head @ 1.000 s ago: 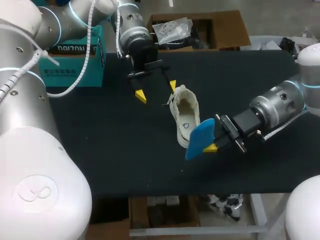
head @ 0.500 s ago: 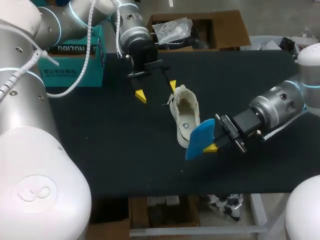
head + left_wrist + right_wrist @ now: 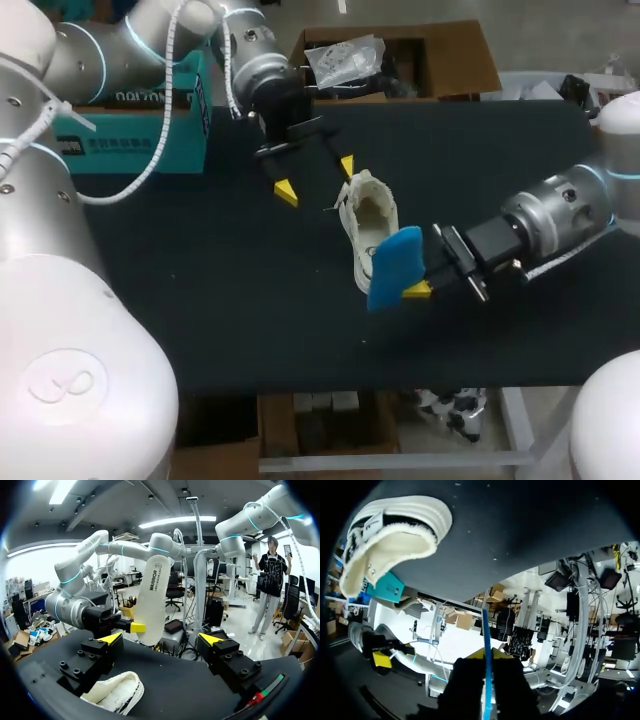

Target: Open the shoe tongue, take the insole out of the shoe, put the insole back into the shoe, and pack the shoe into the shoebox

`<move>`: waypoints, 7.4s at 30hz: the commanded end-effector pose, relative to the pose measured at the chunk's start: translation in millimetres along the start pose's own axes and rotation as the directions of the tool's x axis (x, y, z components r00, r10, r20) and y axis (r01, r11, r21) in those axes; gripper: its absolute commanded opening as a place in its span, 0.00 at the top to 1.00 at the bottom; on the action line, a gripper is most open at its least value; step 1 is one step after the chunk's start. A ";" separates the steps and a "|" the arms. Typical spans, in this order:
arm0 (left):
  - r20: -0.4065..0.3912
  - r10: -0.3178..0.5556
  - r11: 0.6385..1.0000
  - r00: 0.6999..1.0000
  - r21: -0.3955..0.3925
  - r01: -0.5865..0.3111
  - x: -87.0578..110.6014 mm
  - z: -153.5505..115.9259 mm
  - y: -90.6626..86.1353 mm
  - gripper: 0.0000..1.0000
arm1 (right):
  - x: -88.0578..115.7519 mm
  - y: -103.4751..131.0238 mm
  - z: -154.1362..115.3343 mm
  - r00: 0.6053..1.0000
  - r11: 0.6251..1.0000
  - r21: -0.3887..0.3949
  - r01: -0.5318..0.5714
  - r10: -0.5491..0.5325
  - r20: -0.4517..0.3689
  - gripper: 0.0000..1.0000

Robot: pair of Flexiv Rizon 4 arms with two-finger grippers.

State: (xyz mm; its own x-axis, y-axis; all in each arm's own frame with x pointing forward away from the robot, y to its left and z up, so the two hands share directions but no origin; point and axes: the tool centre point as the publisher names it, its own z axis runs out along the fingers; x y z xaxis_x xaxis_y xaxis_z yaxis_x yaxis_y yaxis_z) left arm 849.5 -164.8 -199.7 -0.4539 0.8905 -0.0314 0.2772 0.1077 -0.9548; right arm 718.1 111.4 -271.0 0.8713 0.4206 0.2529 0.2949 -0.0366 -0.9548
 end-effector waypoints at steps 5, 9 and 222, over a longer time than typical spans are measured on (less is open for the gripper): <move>0.441 0.013 0.991 0.897 -0.127 0.048 34.8 46.3 -8.8 0.00 | 7.5 -3.8 -9.3 0.995 1.000 -0.015 -0.015 0.014 -0.099 1.00; 0.570 0.049 0.984 0.820 -0.170 0.060 43.0 55.1 -7.8 0.00 | 19.4 -1.1 -11.1 0.993 1.000 -0.016 -0.016 0.014 -0.116 1.00; 0.524 0.445 0.850 0.727 -0.503 -0.157 -84.9 19.8 103.2 1.00 | 96.6 76.7 -25.2 0.821 0.934 -0.347 0.084 -0.262 -0.507 0.73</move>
State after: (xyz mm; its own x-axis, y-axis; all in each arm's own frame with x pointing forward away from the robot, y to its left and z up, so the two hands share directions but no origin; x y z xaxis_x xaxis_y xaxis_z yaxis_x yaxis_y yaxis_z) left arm 894.2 -236.8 -304.2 -0.6536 0.4385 -0.6169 0.7356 0.1760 -0.6542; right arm 840.6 126.5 -315.0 0.8419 -0.0918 0.5318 0.4829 -0.3117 -0.8183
